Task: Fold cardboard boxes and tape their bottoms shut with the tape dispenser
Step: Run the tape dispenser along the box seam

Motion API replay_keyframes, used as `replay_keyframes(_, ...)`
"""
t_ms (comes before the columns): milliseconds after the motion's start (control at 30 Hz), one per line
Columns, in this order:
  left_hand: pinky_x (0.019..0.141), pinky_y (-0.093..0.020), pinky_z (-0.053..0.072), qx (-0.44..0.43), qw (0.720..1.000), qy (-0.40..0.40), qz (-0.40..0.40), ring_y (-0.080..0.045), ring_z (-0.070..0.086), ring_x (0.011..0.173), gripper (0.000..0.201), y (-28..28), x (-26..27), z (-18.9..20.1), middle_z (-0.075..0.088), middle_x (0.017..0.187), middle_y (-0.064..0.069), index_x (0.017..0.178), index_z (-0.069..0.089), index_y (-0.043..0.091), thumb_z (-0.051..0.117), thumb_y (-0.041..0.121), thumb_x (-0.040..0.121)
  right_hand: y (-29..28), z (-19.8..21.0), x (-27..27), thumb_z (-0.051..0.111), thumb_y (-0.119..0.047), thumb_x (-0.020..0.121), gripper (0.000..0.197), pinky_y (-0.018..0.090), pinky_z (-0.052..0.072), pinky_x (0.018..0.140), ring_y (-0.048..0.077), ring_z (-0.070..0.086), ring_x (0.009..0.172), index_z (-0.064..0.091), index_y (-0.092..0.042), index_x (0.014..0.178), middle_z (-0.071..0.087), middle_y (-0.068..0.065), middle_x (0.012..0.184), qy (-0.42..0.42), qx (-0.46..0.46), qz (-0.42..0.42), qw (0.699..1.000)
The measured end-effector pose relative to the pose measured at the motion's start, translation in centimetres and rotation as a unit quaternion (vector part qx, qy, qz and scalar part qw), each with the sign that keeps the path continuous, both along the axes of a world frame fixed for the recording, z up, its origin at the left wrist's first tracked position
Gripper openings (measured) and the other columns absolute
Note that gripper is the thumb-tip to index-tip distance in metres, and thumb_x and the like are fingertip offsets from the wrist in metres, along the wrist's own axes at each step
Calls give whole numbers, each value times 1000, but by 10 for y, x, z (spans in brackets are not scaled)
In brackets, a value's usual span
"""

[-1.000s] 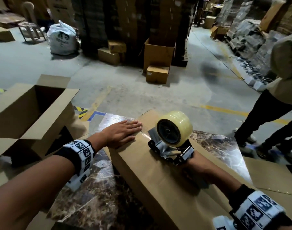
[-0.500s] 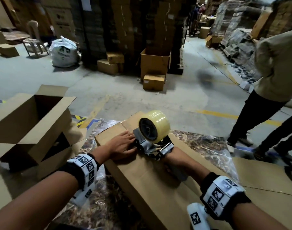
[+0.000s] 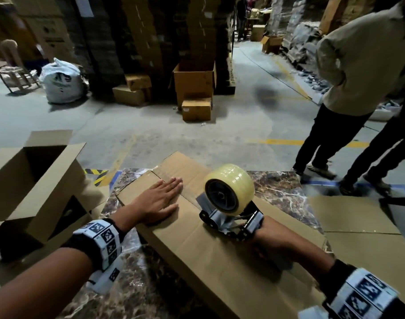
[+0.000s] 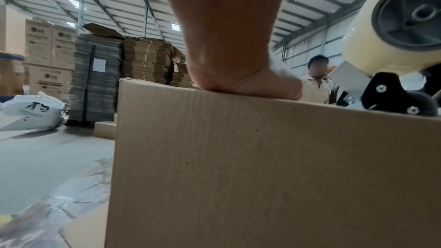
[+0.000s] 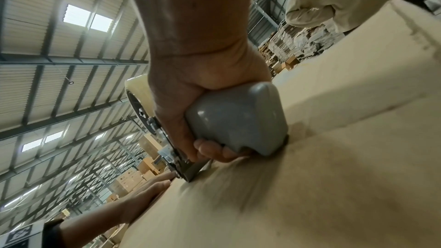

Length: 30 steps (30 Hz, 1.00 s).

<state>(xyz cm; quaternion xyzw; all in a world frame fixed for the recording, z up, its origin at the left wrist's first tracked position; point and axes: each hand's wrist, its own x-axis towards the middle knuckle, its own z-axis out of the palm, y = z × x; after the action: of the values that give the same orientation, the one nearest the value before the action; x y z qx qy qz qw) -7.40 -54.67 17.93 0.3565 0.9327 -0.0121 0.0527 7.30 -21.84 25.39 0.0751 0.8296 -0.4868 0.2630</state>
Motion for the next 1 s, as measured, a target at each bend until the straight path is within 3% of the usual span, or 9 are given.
replay_keyframes(100, 124, -40, 1, 2, 1000, 1, -24, -15, -12, 150, 93, 15, 11, 2, -9, 162, -2, 156, -3, 17, -12, 74, 83, 0, -3, -3, 61, -1, 86, 13, 31, 42, 51, 19, 50, 50, 69, -10, 92, 59, 6, 59, -16, 8, -11, 1000)
replay_keyframes(200, 123, -40, -5, 30, 997, -5, -75, -17, -9, 151, 90, 40, 26, -2, -5, 163, -3, 157, 3, 17, -4, 75, 88, 1, -5, -3, 59, -2, 85, 17, 33, 42, 54, 22, 49, 56, 67, -1, 99, 56, 15, 66, -31, 4, -22, 999)
replay_keyframes(367, 123, -45, -4, 50, 993, -4, -111, -19, 0, 152, 86, 55, 30, -11, 15, 163, -4, 157, 19, 19, 7, 74, 92, -1, -4, -2, 61, -5, 84, 13, 32, 42, 51, 22, 48, 50, 66, -13, 76, 54, 9, 56, -22, 10, -29, 999)
replay_keyframes(500, 123, -47, 4, 58, 992, 0, -116, -17, 6, 152, 77, 53, 28, -12, 19, 162, -3, 156, 23, 23, 19, 72, 96, -4, -3, 2, 65, -10, 86, 12, 27, 39, 46, 17, 45, 45, 65, -14, 75, 53, 6, 54, -23, -19, -49, 998)
replay_keyframes(600, 124, -46, 6, 56, 991, 5, -118, -17, 8, 152, 72, 53, 28, -12, 20, 162, -3, 155, 24, 24, 27, 67, 98, -3, 0, 7, 67, -16, 76, 11, 30, 41, 50, 18, 47, 48, 69, -7, 82, 54, 6, 56, -21, -22, -47, 998)
replay_keyframes(667, 124, -44, 4, 48, 992, 4, -113, -17, 1, 152, 76, 54, 30, -9, 11, 164, -2, 157, 19, 23, 24, 69, 97, 4, 1, 12, 64, -22, 69, 28, 31, 41, 53, 19, 48, 51, 69, -4, 91, 56, 7, 59, -26, -25, -40, 999)
replay_keyframes(800, 124, -38, -1, 12, 996, -9, -87, -9, -12, 150, 88, 56, 35, -3, -8, 163, 4, 157, -2, 22, 7, 79, 90, 35, -1, 33, 64, -9, 81, 17, 29, 40, 50, 16, 48, 51, 70, -13, 96, 57, 4, 61, -31, -33, -23, 999)
replay_keyframes(933, 124, -36, -2, 4, 997, -5, -81, -5, -15, 149, 86, 57, 37, -2, -12, 163, 7, 157, -6, 23, 10, 77, 92, 57, -3, 55, 59, 6, 84, 28, 24, 32, 45, 13, 39, 45, 66, -19, 73, 50, 2, 54, -27, -30, -30, 999)
replay_keyframes(1000, 124, -37, 1, -4, 997, -1, -79, -6, -15, 149, 86, 58, 39, -1, -13, 163, 6, 156, -8, 23, 10, 77, 92, 59, -5, 57, 59, 5, 82, 23, 26, 33, 47, 14, 40, 46, 68, -15, 81, 50, 4, 55, -22, -28, -29, 999)
